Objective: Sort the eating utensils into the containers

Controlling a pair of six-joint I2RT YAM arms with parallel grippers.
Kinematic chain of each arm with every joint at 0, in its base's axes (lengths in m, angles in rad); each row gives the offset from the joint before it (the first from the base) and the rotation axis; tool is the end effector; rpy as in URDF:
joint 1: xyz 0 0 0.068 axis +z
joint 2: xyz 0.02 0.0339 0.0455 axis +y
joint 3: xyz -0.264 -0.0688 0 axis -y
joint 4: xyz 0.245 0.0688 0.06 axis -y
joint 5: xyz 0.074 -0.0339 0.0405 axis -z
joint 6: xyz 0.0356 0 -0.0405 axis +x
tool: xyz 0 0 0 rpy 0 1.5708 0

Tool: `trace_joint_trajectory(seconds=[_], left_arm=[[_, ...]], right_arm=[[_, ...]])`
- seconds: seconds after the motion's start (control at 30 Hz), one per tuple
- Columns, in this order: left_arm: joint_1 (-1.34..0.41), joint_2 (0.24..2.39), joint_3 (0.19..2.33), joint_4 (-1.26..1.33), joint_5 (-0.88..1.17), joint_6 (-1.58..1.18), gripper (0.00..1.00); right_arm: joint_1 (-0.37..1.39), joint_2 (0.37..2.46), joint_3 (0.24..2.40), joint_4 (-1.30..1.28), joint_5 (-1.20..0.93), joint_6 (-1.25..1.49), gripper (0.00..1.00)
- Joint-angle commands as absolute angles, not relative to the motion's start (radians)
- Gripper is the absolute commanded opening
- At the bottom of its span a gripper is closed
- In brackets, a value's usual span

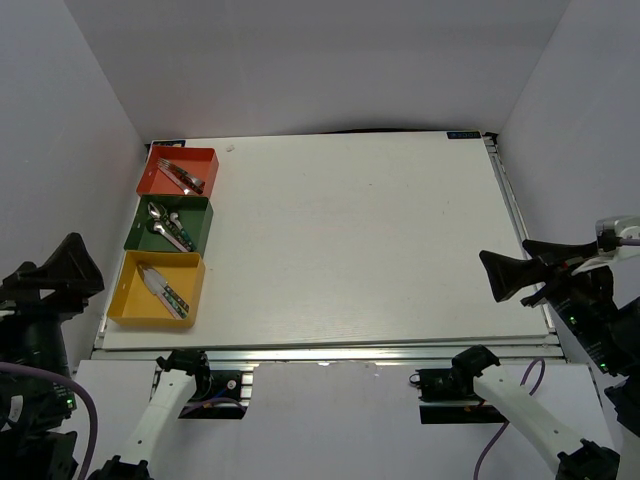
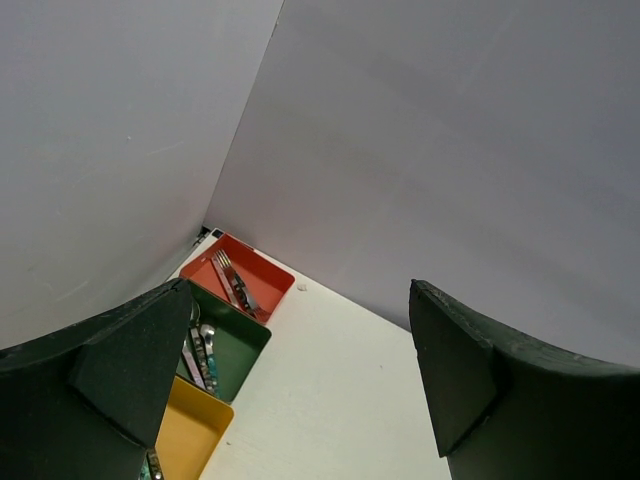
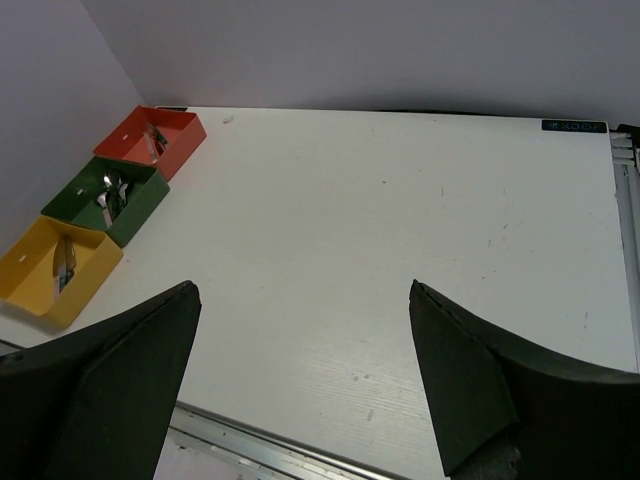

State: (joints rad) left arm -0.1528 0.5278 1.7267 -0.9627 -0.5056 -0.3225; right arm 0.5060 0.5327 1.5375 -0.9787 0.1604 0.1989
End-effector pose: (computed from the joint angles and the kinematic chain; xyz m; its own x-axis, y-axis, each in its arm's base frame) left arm -0.0692 0.0281 0.5211 0.3247 -0.3306 -0.8862 -0.2418 0.8768 -0.4156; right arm -0.0126 -0.0135 0.4894 -0.0446 0.1983 -0.9791 -0.3366 0.9198 0.2016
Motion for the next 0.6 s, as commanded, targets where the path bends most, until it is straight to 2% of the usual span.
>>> trace_joint_trajectory(seconds=[0.0,0.57], left_arm=[[-0.153,0.545,1.706,-0.95,-0.497,-0.322,0.98],[-0.155,0.529,1.623,-0.936,-0.522,-0.311,0.98]], right_arm=[[0.509,0.512,1.52,-0.936,0.183,0.189,0.89],[0.509,0.5,1.41,-0.888,0.17,0.193,0.89]])
